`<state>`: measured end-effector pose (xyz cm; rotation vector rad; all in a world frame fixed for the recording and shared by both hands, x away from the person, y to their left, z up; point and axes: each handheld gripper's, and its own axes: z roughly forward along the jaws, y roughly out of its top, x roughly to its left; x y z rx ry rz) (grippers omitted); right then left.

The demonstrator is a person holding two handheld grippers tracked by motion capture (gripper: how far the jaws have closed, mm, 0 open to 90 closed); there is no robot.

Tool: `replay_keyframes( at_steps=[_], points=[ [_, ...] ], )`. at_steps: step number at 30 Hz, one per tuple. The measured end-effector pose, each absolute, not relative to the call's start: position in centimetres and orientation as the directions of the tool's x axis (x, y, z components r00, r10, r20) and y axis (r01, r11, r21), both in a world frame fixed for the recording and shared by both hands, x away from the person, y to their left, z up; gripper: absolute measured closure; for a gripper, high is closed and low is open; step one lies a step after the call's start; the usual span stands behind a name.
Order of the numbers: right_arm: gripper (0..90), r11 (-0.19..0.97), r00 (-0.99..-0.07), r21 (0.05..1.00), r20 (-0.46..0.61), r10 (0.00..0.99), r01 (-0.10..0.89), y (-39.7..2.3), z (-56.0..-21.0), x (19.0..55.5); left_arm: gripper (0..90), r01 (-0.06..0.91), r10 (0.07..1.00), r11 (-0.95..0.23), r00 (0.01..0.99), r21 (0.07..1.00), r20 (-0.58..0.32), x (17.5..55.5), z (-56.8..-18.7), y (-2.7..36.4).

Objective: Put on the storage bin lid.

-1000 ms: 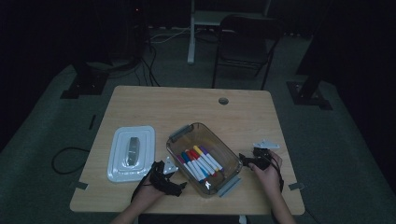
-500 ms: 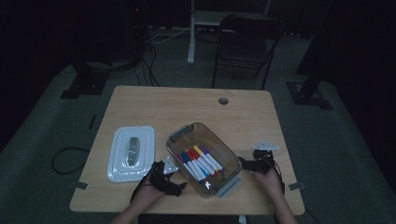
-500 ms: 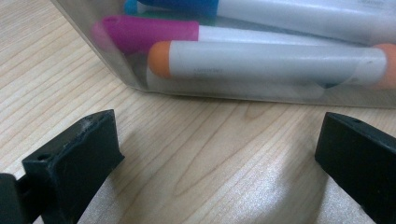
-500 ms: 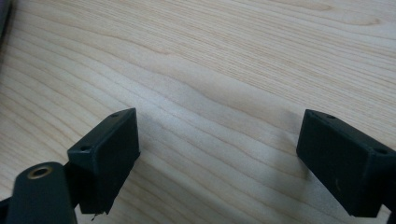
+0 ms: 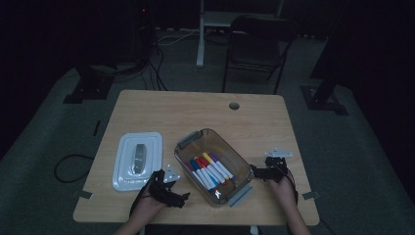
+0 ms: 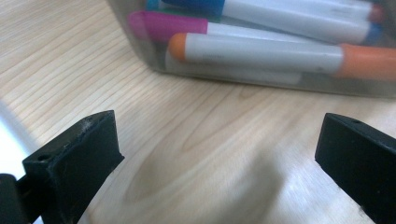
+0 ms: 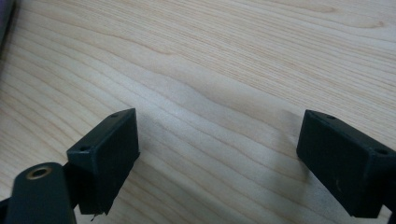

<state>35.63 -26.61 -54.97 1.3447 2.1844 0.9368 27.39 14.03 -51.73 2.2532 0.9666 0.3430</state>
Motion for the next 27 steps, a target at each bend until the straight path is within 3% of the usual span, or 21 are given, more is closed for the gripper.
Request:
replay_keyframes(
  at_steps=[7, 21, 23, 26, 27],
  points=[
    [12.3, 0.31, -0.452, 0.723, 0.004, 0.892, 0.617, -26.6, -55.0, 35.6, 0.6, 0.579, 0.764, -0.448, 0.644, 0.681, -0.044, 26.6, -49.7, 16.9],
    [13.8, 0.322, -0.475, 0.726, 0.007, 0.88, 0.607, -26.4, -54.9, 35.4, 0.7, 0.606, 0.888, -0.32, 0.459, 0.729, 0.008, 28.2, -48.8, 23.3],
    [13.8, 0.332, -0.491, 0.727, 0.008, 0.871, 0.601, -26.3, -54.9, 35.3, 7.6, 0.608, 0.907, -0.305, 0.419, 0.733, 0.03, 29.0, -49.2, 23.9],
    [13.8, 0.34, -0.507, 0.727, 0.012, 0.862, 0.596, -26.0, -54.9, 35.2, 9.3, 0.621, 0.926, -0.291, 0.375, 0.728, 0.049, 30.2, -50.0, 24.4],
    [13.8, 0.338, -0.512, 0.729, 0.021, 0.858, 0.596, -25.9, -54.8, 35.1, 16.8, 0.626, 0.932, -0.277, 0.361, 0.729, 0.044, 30.5, -50.2, 24.6]
  ],
)
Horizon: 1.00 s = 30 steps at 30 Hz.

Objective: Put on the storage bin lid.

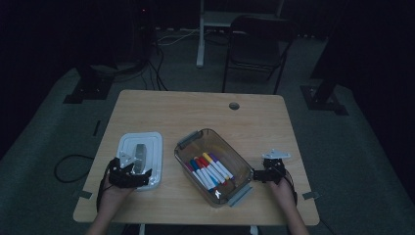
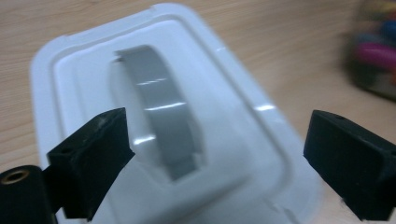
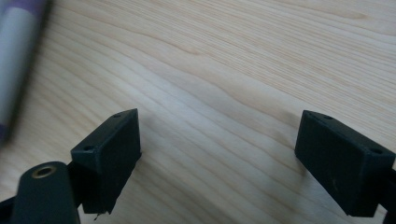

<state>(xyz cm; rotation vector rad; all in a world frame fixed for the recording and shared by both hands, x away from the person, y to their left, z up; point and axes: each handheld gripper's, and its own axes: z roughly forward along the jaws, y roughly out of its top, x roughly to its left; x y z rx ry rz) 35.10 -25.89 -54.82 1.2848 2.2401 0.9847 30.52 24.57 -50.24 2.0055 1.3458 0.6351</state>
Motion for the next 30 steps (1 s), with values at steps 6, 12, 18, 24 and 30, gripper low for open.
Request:
replay_keyframes(
  at_steps=[6, 12, 18, 24, 30],
  points=[
    [13.8, 0.348, -0.557, 0.742, 0.04, 0.83, 0.572, -25.3, -54.1, 34.6, 30.0, 0.664, 0.947, -0.247, 0.319, 0.706, 0.031, 32.3, -51.7, 24.9],
    [13.8, 0.372, -0.607, 0.757, 0.041, 0.793, 0.537, -24.5, -53.5, 34.1, 56.7, 0.67, 0.954, -0.223, 0.299, 0.708, 0.018, 33.0, -52.3, 25.2],
    [14.5, 0.399, -0.669, 0.749, 0.078, 0.739, 0.528, -23.7, -53.7, 33.7, 68.1, 0.661, 0.956, -0.204, 0.293, 0.722, 0.002, 32.8, -52.0, 25.9],
    [14.7, 0.393, -0.69, 0.754, 0.11, 0.715, 0.527, -23.4, -53.5, 33.4, 68.7, 0.636, 0.958, -0.186, 0.286, 0.749, -0.004, 31.4, -51.0, 26.7],
    [14.7, 0.431, -0.759, 0.767, 0.11, 0.642, 0.476, -22.1, -53.4, 32.5, 68.8, 0.622, 0.945, -0.185, 0.326, 0.761, -0.037, 29.2, -49.2, 27.6]
  ],
)
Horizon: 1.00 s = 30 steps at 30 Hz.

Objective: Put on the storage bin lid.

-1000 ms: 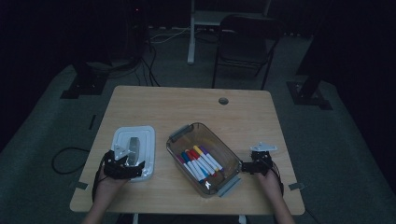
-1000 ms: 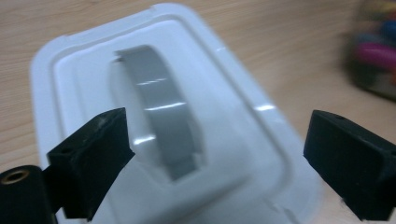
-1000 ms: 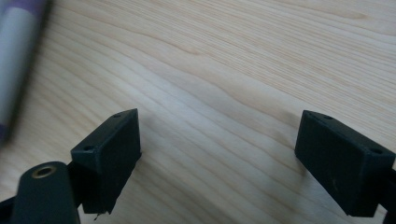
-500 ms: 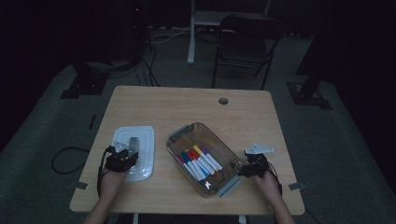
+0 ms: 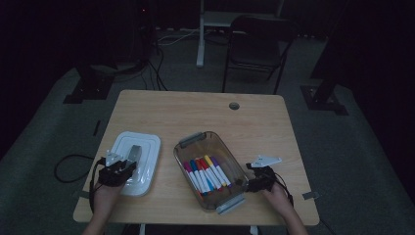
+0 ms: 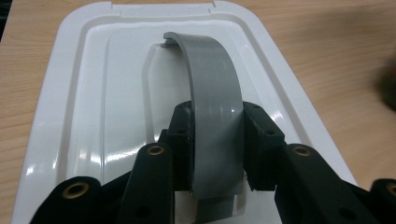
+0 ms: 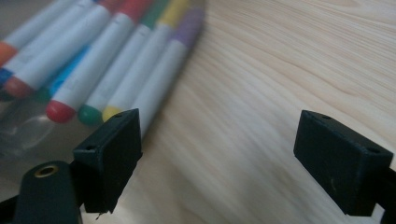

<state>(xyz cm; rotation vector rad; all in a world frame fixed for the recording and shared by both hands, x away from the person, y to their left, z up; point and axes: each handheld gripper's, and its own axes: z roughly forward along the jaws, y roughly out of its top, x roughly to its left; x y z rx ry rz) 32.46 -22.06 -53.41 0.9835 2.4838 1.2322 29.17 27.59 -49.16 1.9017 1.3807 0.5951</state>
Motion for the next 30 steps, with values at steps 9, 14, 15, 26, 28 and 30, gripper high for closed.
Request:
replay_keyframes(
  at_steps=[9, 14, 15, 26, 28, 30],
  points=[
    [13.2, 0.461, -0.832, 0.799, 0.086, 0.549, 0.387, -18.1, -53.6, 31.3, 68.8, 0.55, 0.913, -0.198, 0.405, 0.812, -0.052, 25.9, -44.2, 28.1],
    [13.0, 0.446, -0.855, 0.815, 0.111, 0.507, 0.37, -15.2, -53.6, 31.0, 68.8, 0.508, 0.891, -0.202, 0.45, 0.837, -0.058, 24.6, -41.6, 28.4],
    [13.0, 0.445, -0.855, 0.816, 0.113, 0.506, 0.37, -14.8, -53.6, 31.0, 68.8, 0.5, 0.885, -0.206, 0.462, 0.841, -0.058, 24.4, -41.1, 28.4],
    [11.8, 0.459, -0.867, 0.806, 0.126, 0.482, 0.373, -8.1, -53.7, 31.4, 68.8, 0.424, 0.785, -0.285, 0.617, 0.86, -0.044, 24.5, -37.8, 27.4],
    [11.8, 0.467, -0.862, 0.804, 0.107, 0.496, 0.368, -7.3, -53.8, 31.5, 68.8, 0.431, 0.758, -0.293, 0.648, 0.853, -0.067, 25.1, -38.1, 26.8],
    [11.8, 0.477, -0.862, 0.797, 0.104, 0.496, 0.371, -7.0, -54.0, 31.7, 68.8, 0.431, 0.735, -0.312, 0.674, 0.847, -0.072, 25.7, -38.5, 26.2]
  ],
)
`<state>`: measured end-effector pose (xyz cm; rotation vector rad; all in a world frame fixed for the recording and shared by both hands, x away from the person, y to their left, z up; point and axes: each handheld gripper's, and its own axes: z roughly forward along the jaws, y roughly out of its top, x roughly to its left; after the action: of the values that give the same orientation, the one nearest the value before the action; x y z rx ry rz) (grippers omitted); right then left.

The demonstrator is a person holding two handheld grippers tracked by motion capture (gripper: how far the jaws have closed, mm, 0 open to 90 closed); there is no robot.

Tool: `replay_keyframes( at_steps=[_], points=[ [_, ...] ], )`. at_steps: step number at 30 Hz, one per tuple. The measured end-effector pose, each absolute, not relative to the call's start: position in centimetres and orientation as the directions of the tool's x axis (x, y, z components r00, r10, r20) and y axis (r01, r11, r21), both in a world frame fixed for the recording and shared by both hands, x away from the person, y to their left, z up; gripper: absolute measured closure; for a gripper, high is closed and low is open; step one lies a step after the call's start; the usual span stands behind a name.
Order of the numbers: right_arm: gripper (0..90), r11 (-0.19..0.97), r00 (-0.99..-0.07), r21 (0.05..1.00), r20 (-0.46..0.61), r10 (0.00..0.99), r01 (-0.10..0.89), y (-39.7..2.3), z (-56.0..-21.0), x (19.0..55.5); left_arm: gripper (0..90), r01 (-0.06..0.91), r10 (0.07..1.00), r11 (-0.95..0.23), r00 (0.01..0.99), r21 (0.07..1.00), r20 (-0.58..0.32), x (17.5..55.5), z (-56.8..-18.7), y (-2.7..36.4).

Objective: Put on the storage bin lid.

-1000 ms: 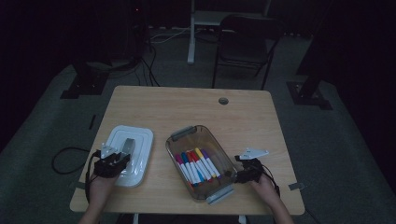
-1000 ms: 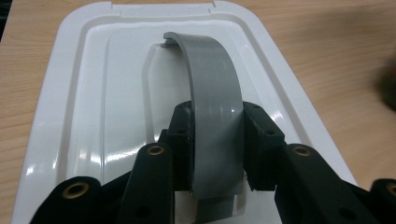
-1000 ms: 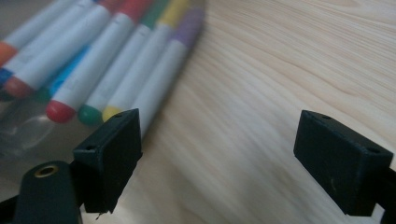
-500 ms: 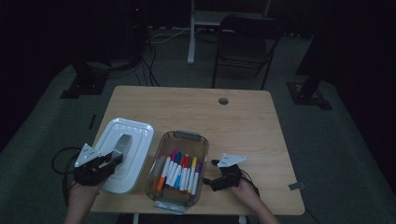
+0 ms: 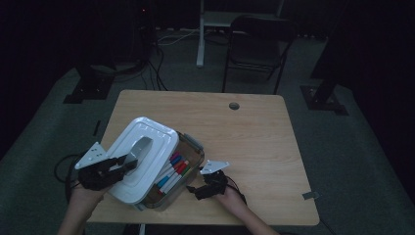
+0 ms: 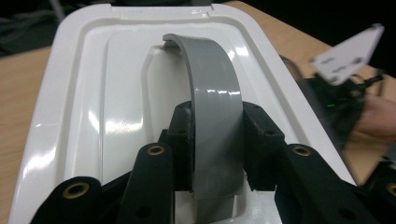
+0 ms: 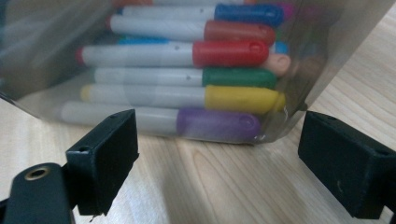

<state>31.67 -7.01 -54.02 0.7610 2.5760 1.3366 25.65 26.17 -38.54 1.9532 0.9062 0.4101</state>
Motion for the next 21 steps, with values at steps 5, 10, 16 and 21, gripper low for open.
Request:
replay_keyframes(
  at_steps=[5, 10, 16, 21],
  points=[
    [11.8, 0.48, -0.845, 0.794, 0.076, 0.53, 0.373, -8.2, -54.2, 31.9, 68.8, 0.43, 0.674, -0.337, 0.731, 0.837, -0.105, 26.9, -39.8, 24.8],
    [11.8, 0.451, -0.784, 0.793, 0.052, 0.619, 0.409, -11.7, -53.9, 32.7, 68.8, 0.443, 0.627, -0.364, 0.767, 0.819, -0.136, 27.6, -40.6, 23.6],
    [11.8, 0.379, -0.683, 0.797, 0.056, 0.728, 0.47, -16.7, -53.6, 33.5, 68.8, 0.439, 0.604, -0.405, 0.787, 0.802, -0.125, 27.9, -41.1, 22.5],
    [11.8, 0.33, -0.624, 0.805, 0.062, 0.779, 0.492, -20.0, -53.2, 33.5, 68.8, 0.435, 0.591, -0.413, 0.796, 0.8, -0.128, 28.3, -41.5, 21.9]
  ],
)
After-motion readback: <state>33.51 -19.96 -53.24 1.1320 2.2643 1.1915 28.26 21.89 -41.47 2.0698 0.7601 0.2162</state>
